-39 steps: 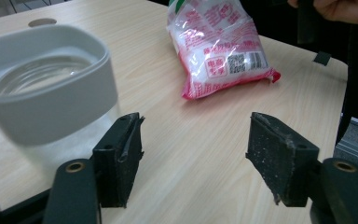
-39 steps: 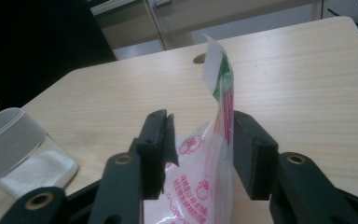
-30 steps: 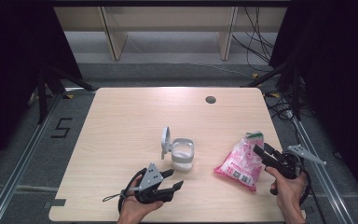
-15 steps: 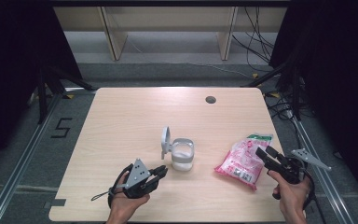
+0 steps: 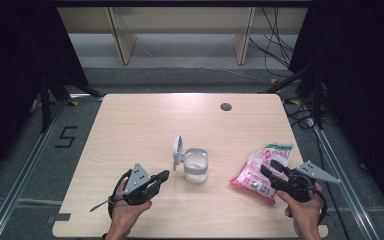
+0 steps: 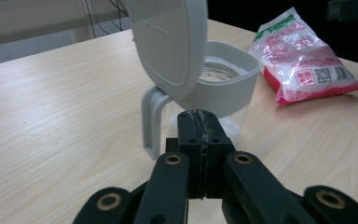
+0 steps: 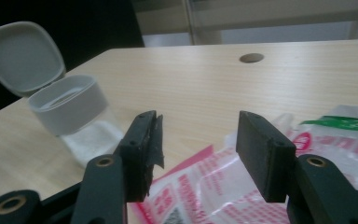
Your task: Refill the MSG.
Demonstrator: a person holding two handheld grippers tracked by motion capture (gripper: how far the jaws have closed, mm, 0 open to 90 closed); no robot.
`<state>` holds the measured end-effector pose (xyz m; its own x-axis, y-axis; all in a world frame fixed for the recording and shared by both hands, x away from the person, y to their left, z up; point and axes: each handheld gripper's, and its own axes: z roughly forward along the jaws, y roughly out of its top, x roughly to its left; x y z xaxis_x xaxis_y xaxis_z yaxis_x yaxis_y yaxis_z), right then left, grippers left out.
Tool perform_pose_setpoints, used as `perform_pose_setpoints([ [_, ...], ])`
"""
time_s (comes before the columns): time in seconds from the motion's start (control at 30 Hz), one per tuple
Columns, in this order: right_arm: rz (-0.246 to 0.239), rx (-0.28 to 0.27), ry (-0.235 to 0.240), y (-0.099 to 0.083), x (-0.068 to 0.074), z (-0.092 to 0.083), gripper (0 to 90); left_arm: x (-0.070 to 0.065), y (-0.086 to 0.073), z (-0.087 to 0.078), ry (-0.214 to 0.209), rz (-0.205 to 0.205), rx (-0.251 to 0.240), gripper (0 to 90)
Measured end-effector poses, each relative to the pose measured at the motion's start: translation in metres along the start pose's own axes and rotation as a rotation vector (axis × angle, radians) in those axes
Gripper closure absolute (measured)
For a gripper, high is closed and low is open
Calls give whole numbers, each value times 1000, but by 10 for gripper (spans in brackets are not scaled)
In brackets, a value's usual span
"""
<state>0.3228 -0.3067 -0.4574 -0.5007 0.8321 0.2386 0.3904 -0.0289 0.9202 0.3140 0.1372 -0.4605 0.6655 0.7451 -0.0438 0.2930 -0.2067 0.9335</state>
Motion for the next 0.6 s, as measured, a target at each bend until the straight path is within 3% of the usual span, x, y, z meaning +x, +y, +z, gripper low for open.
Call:
perform_pose_setpoints([
  [0.03, -17, 16, -2, -1, 4, 1, 489, 2, 0, 0, 5, 20, -2, 888],
  [0.1, -12, 45, 28, -3, 11, 3, 489, 3, 0, 1, 0, 16, -3, 891],
  [0.13, -23, 32, 42, -5, 12, 6, 490, 4, 0, 1, 5, 10, 1, 892],
  [0.17, -57, 55, 41, -5, 12, 6, 490, 5, 0, 2, 10, 9, 1, 892],
  [0.2, -17, 77, 53, -6, 17, 6, 489, 6, 0, 3, 10, 12, 1, 893],
  [0.23, -55, 59, 72, -7, 17, 9, 489, 7, 0, 4, 16, 0, 2, 893],
  [0.27, -42, 80, 78, -8, 20, 10, 488, 9, 1, 6, 5, 13, -6, 893],
  [0.33, -78, 82, 82, -9, 22, 12, 485, 10, 2, 9, 11, -12, -8, 893],
  [0.37, -58, 107, 84, -10, 26, 10, 484, 11, 3, 10, 23, -8, 0, 894],
  [0.4, -86, 97, 99, -11, 25, 12, 482, 12, 4, 13, 12, -7, -7, 894],
  [0.5, -66, 128, 99, -13, 31, 11, 480, 15, 8, 15, 14, -8, -9, 894],
  [0.53, -94, 115, 117, -14, 30, 13, 480, 16, 9, 16, 14, -4, -8, 894],
  [0.57, -61, 123, 119, -16, 33, 13, 480, 18, 10, 16, 17, -1, -9, 894],
  [0.6, -65, 144, 118, -16, 34, 12, 480, 19, 11, 17, 16, -11, -15, 894],
])
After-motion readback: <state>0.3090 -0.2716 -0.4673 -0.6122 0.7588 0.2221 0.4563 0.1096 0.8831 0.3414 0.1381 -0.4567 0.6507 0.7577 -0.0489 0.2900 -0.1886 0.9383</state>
